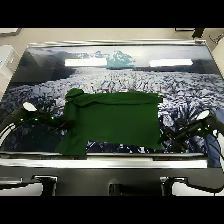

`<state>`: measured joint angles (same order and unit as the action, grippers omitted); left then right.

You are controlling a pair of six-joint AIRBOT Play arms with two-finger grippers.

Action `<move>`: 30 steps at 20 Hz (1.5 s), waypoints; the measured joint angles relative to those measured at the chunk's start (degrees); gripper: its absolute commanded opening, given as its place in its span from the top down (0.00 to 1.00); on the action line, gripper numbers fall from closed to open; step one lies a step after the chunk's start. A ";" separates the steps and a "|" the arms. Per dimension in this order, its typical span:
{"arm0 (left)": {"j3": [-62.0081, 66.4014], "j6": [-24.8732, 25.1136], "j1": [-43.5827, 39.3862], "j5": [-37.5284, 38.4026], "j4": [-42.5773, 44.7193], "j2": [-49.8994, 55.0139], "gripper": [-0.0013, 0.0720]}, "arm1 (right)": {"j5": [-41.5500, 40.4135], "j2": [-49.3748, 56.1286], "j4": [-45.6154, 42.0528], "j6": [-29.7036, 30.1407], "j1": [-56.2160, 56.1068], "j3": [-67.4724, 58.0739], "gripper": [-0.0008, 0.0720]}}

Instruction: Fold the clothes and pants, and hang the long-sleeved shirts on hangers.

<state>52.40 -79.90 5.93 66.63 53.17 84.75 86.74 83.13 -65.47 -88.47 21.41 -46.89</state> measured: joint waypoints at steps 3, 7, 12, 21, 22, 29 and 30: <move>0.00 0.00 -0.04 -0.17 -0.09 -0.72 0.95 | -2.47 0.00 2.95 0.61 0.00 2.29 0.05; 0.00 0.00 -0.04 -0.17 -0.11 -1.84 0.95 | -4.66 -0.07 6.93 0.85 -1.07 3.32 0.22; 0.04 -0.09 -0.04 -0.15 -0.24 -3.72 0.95 | -9.22 -0.13 8.24 1.07 -8.17 2.62 0.94; 24.70 4.55 -0.07 -4.31 -0.37 -22.05 0.95 | -12.52 -14.38 6.34 5.03 -10.80 -33.48 0.94; 30.53 4.79 -0.07 -6.58 -0.46 -24.92 0.95 | -14.71 -16.87 5.60 5.79 -10.84 -39.52 0.94; 53.20 5.16 -0.07 -18.88 -0.52 -41.31 0.95 | -27.08 -35.23 -1.60 5.92 -10.84 -61.40 0.94; 54.03 4.85 -0.07 -20.44 -0.42 -42.51 0.95 | -27.85 -36.96 -2.51 4.90 -10.84 -62.16 0.94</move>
<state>106.43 -75.05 5.87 46.19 52.75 42.24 58.89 46.17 -67.99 -83.57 10.57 -109.06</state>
